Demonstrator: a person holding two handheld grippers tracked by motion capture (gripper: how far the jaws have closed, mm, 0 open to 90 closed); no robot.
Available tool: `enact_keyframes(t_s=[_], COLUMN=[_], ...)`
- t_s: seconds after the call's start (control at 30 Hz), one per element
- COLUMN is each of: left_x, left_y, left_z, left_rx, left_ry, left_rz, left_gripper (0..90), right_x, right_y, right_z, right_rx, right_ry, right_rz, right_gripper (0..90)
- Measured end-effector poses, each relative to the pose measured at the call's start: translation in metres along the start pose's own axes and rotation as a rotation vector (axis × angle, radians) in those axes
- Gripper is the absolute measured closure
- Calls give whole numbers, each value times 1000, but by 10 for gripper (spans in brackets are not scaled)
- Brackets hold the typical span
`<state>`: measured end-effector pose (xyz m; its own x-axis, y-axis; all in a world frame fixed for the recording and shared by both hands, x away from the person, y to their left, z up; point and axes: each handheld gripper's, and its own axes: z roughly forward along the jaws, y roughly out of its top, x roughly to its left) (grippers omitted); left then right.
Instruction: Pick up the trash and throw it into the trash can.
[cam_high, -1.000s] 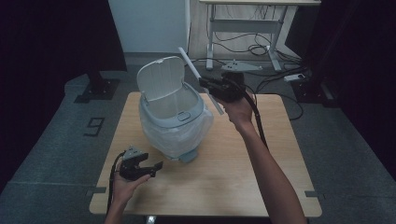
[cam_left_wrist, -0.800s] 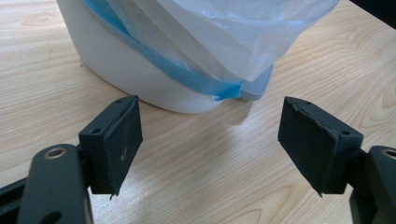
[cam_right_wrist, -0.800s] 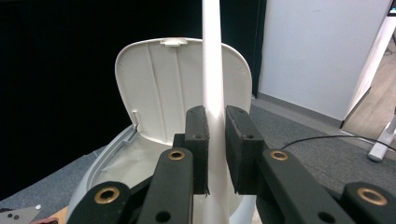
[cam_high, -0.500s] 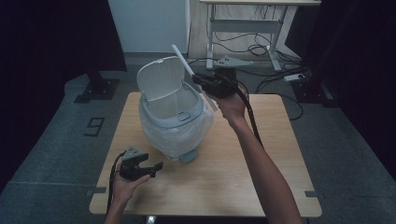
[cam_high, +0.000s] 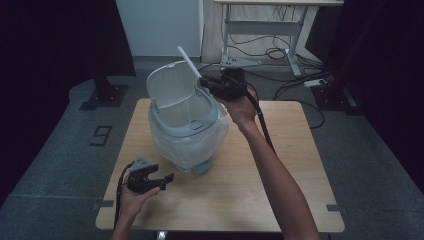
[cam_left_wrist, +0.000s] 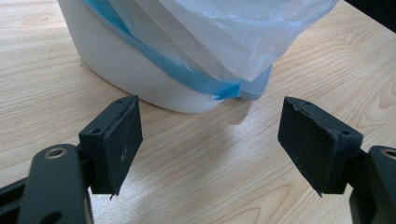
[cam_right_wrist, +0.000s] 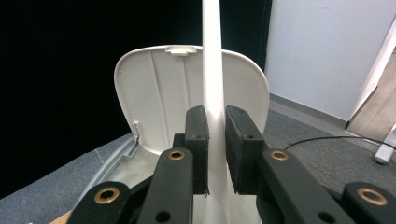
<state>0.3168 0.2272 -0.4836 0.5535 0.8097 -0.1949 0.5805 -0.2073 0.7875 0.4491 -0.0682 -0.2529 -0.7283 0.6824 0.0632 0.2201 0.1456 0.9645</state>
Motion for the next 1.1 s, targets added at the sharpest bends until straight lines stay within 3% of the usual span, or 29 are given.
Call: enact_keyframes(t_s=[0.33, 1.1], left_x=[1, 4], left_y=[0, -2], left_z=[-2, -2], left_rx=[-7, -5], left_ry=[-6, -6], left_rz=[-6, -15], left_gripper=[219, 220], right_x=[7, 16], right_y=[5, 18], right_z=[25, 56], right_rx=[21, 31], right_ry=[14, 25], right_rz=[-12, -14], right_gripper=[795, 792])
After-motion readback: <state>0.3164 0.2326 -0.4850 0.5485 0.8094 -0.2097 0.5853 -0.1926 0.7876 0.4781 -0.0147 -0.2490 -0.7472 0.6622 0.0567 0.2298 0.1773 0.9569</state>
